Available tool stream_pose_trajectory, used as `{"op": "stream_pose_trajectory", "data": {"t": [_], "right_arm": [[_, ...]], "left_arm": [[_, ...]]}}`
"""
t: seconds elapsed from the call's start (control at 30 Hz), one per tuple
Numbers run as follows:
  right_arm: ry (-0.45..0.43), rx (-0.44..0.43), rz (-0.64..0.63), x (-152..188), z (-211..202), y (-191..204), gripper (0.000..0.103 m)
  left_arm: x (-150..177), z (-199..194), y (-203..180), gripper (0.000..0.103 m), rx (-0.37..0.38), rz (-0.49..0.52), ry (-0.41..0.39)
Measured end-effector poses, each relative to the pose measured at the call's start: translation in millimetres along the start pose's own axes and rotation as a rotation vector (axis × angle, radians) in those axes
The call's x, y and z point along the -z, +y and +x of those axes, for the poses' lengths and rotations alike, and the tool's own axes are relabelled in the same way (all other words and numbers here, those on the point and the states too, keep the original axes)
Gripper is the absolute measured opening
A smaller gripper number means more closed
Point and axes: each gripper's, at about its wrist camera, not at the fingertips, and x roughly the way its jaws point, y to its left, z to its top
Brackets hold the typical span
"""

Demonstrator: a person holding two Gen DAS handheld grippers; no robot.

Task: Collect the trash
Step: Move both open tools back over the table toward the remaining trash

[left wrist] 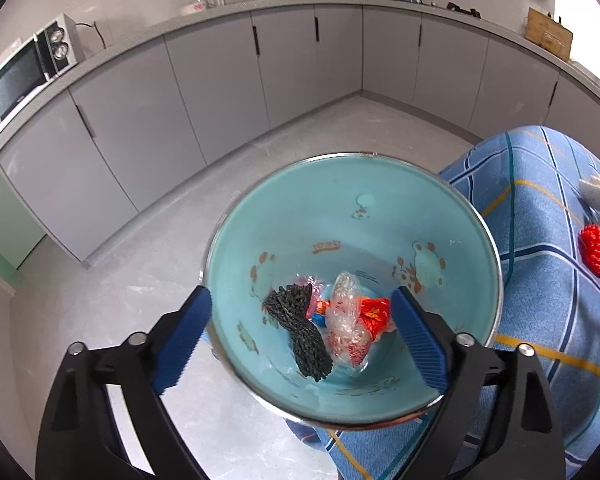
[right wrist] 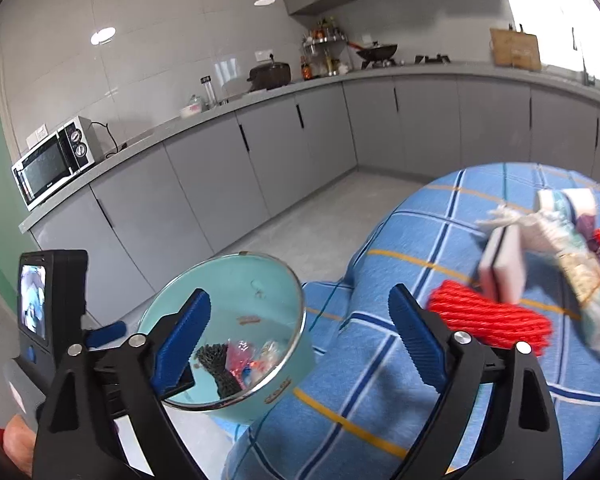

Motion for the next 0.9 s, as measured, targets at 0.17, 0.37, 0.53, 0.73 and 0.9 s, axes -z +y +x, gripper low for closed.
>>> {"op": "stream_pose_trajectory", "data": {"t": [0.17,0.37,0.53,0.73,0.9], "right_arm": [[-0.004,0.036,-0.004,-0.5,-11.2,-7.8,0.096],[0.032,0.07,0.024,1.2,-23.6,-22.8,0.098],[0.037,0.094,0.047,3.5,-39.1,-36.2,0.098],[0.022,0.132,0.072,8.2,-60.1,-52.9,0.098],[-0.002,0.134,0.099,13.6,-76.7,-64.6,0.098]], "left_arm": [[3.6,-18.8,-3.9,0.097,-0.029,-0.01,-0.031],[7.7,-38.3,-16.5,0.097,-0.027,0.008,-0.054],[9.3,-54.5,-32.8,0.097,-0.002,0.029,-0.073],[13.9,-69.4,-53.4,0.097,0.036,0.058,-0.085],[18.7,-82.3,-67.0,0.097,0.054,0.076,-0.1]]}}
